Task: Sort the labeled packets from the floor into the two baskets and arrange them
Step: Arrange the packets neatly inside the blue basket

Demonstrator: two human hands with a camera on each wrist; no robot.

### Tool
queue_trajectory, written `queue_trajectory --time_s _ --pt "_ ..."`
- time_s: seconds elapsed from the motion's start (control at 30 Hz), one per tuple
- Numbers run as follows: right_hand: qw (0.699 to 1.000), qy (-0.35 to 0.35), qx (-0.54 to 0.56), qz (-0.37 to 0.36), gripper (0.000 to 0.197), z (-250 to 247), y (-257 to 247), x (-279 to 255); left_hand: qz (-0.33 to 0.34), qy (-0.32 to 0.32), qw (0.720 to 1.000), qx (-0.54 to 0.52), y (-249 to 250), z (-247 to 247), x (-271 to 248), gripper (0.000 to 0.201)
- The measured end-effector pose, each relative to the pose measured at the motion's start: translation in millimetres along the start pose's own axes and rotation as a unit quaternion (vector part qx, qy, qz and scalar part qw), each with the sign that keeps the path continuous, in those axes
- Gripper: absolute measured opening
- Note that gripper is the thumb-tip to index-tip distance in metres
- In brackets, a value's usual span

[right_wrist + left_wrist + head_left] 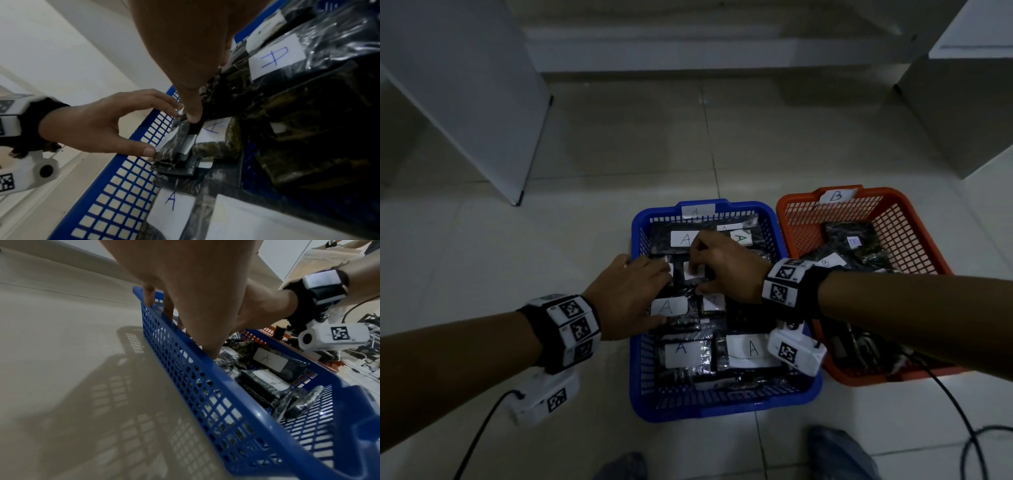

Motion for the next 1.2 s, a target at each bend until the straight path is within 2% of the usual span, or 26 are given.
queue_trajectory --time_s 0.13,0.23,0.3,0.37,0.4,0.43,0.5,0.57,0.67,0.73,0.87,0.93,1.03,1.1,1.2 --pt "1.0 -0.018 0.019 -0.012 0.028 4 -1 2 0.006 0.012 1.0 -0.013 0 -2 -3 0.065" --pt "0.999 -0.025 -0.016 -0.033 0.033 3 -2 -2 0.008 0.007 1.0 -0.016 1 -1 -4 0.065" --pt "0.998 0.022 -0.031 -0.047 0.03 -15 -5 -11 0.007 0.004 1.0 -0.011 3 -4 -4 0.066" --pt "0.997 0.056 -0.009 -0.05 0.017 -36 -6 -26 0.006 0.009 1.0 -0.019 6 -12 -4 0.063" --pt "0.998 0.037 0.01 -0.044 0.012 -39 -4 -35 0.01 0.017 0.999 -0.027 9 -17 -4 0.056" --pt "0.999 -0.012 0.023 -0.037 0.009 -36 -4 -45 0.024 0.029 0.999 -0.037 14 -24 -6 0.046" --pt "0.987 -0.154 -0.03 -0.038 0.018 -14 -9 -70 0.071 0.035 0.994 -0.082 30 -35 -10 0.023" --pt "0.958 -0.251 -0.129 -0.047 0.035 15 -12 -96 0.102 -0.047 0.987 -0.117 46 -26 -16 0.012" --pt "0.944 -0.251 -0.208 -0.058 0.047 38 -17 -113 0.143 -0.19 0.969 -0.058 63 6 -32 0.024" --pt "0.941 -0.247 -0.224 -0.049 0.062 42 -12 -113 0.167 -0.222 0.96 -0.034 67 21 -42 0.031" --pt "0.949 -0.228 -0.215 -0.03 0.071 39 -4 -113 0.203 -0.206 0.956 0.043 68 36 -54 0.037" --pt "0.956 -0.209 -0.201 -0.045 0.068 35 -8 -111 0.209 -0.19 0.958 0.04 69 34 -58 0.037" --pt "0.968 -0.154 -0.184 -0.073 0.058 17 -23 -111 0.216 -0.093 0.972 -0.009 68 12 -55 0.03" --pt "0.979 -0.139 -0.123 -0.086 0.056 13 -31 -108 0.202 -0.04 0.978 -0.036 61 -1 -50 0.026" --pt "0.977 -0.168 -0.091 -0.092 0.058 25 -48 -98 0.181 -0.003 0.981 -0.063 53 -17 -44 0.019"
Point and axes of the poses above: each hand's wrist, its own x-axis towards the middle knuckle, its own z-axis out of the palm, y = z × x, the point moved 9 cm from there along x, towards the middle knuckle, and after that the axes turned 8 degrees about -z, right-handed, at the moved point
